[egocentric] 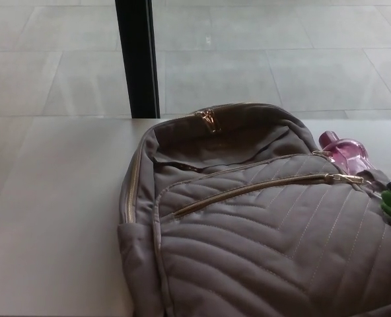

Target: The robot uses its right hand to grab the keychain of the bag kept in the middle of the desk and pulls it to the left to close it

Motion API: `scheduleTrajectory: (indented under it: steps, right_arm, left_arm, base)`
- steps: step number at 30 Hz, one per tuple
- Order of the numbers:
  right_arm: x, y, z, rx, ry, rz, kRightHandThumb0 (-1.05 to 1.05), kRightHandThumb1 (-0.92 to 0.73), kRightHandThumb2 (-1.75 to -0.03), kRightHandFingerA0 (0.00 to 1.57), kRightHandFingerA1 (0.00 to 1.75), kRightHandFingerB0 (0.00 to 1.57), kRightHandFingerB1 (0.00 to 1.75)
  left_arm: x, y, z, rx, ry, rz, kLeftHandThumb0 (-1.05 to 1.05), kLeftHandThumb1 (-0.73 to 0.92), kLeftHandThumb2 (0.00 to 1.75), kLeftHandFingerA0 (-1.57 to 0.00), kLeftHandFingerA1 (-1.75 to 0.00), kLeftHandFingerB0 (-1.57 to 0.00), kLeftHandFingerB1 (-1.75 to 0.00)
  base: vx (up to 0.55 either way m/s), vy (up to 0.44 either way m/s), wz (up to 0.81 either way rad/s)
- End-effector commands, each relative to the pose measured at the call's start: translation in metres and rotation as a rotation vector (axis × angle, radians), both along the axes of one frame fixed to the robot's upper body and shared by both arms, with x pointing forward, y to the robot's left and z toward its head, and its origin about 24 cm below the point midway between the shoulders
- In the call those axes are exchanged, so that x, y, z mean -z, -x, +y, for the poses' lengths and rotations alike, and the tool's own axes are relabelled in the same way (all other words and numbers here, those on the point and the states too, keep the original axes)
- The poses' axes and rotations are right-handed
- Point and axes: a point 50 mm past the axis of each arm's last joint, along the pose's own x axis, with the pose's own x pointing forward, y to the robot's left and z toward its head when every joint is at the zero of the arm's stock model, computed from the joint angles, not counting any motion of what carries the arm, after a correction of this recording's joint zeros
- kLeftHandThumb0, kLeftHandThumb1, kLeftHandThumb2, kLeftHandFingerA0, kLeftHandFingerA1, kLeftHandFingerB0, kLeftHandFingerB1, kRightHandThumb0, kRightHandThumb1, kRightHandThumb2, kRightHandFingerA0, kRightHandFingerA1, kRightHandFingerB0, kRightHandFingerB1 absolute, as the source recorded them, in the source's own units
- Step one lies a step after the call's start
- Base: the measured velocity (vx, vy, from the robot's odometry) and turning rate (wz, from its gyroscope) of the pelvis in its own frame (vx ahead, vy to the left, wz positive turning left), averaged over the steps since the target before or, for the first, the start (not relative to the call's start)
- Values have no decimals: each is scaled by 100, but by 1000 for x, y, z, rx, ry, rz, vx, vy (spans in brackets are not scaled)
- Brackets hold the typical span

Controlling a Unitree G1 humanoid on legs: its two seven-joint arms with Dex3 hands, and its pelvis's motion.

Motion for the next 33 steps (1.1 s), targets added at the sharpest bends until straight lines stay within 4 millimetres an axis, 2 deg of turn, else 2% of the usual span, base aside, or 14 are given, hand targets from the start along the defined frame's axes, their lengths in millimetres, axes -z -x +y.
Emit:
scheduleTrajectory:
  steps: [1, 2, 3, 4, 7, 11, 12, 13, 16, 17, 18, 21, 28, 33]
  right_arm:
    - [16, 8, 1, -55, 82, 102, -50, -56, -84, 58, 65, 27, 46]
    - [18, 9, -1, -49, 73, 115, -51, -56, -85, 58, 64, 27, 45]
    - [18, 9, -1, -50, 74, 115, -43, -69, -61, 62, 54, 33, 32]
    - [18, 9, 0, -52, 76, 110, -49, -56, -86, 59, 65, 26, 45]
    - [18, 10, 1, -54, 74, 104, -49, -56, -86, 59, 65, 26, 45]
    - [18, 10, 6, -70, 165, 97, -47, -58, -86, 61, 65, 28, 45]
    - [19, 10, 6, -61, 174, 100, -37, -71, -61, 71, 72, 36, 31]
    - [22, 10, 8, -57, 193, 99, -29, -72, -64, 75, 142, 43, 36]
    - [25, 10, 8, -56, 208, 104, -24, -74, -63, 80, 144, 49, 38]
    - [27, 11, 8, -49, 240, 110, -15, -79, -65, 81, 159, 65, 44]
    - [28, 12, 9, -48, 238, 104, -10, -78, -75, 78, 157, 75, 49]
    - [28, 12, 14, -50, 196, 57, -12, -75, -80, 78, 161, 82, 53]
    - [23, 9, 26, -71, 164, -22, -15, -77, -77, 78, 164, 80, 52]
    - [16, 6, 36, -83, 193, -49, -15, -73, -81, 82, 162, 86, 55]
  left_arm:
    - [-8, 0, 9, 9, -33, -12, -57, 62, 59, -70, -55, -56, -41]
    - [-8, 0, 9, 2, -23, -11, -58, 62, 59, -70, -53, -54, -41]
    - [-8, 0, 8, 5, -20, -13, -58, 63, 60, -69, -53, -52, -41]
    - [-8, 0, 8, 14, -18, -13, -58, 64, 60, -68, -52, -49, -41]
    - [-8, -1, 8, 18, -18, -9, -58, 64, 60, -68, -52, -49, -41]
    - [-8, -2, 8, 26, -23, -5, -59, 67, 60, -68, -50, -48, -40]
    - [-8, -2, 8, 31, -29, -3, -59, 67, 61, -68, -50, -48, -40]
    - [-8, -2, 8, 26, -28, -2, -58, 67, 60, -69, -51, -48, -40]
    - [-8, -2, 8, 24, -29, 2, -58, 67, 61, -69, -50, -47, -40]
    - [-8, -2, 8, 21, -19, -4, -58, 67, 60, -68, -51, -47, -40]
    - [-8, -2, 8, 19, -9, -11, -57, 67, 60, -68, -52, -50, -41]
    - [-9, -3, 8, 38, -30, -4, -61, 67, 60, -69, -50, -52, -41]
    - [-8, -3, 6, 37, -33, -21, -63, 70, 61, -69, -53, -57, -42]
    - [-7, 1, 5, 44, -34, -38, -63, 73, 62, -67, -55, -54, -42]
  base:
    - [0, 0, 0]
    - [0, 0, 0]
    - [0, 0, 0]
    - [0, 0, 0]
    - [0, 0, 0]
    - [0, 0, 0]
    - [0, 0, 0]
    - [0, 0, 0]
    - [0, 0, 0]
    - [0, 0, 0]
    - [0, 0, 0]
    - [0, 0, 0]
    - [0, 0, 0]
    - [0, 0, 0]
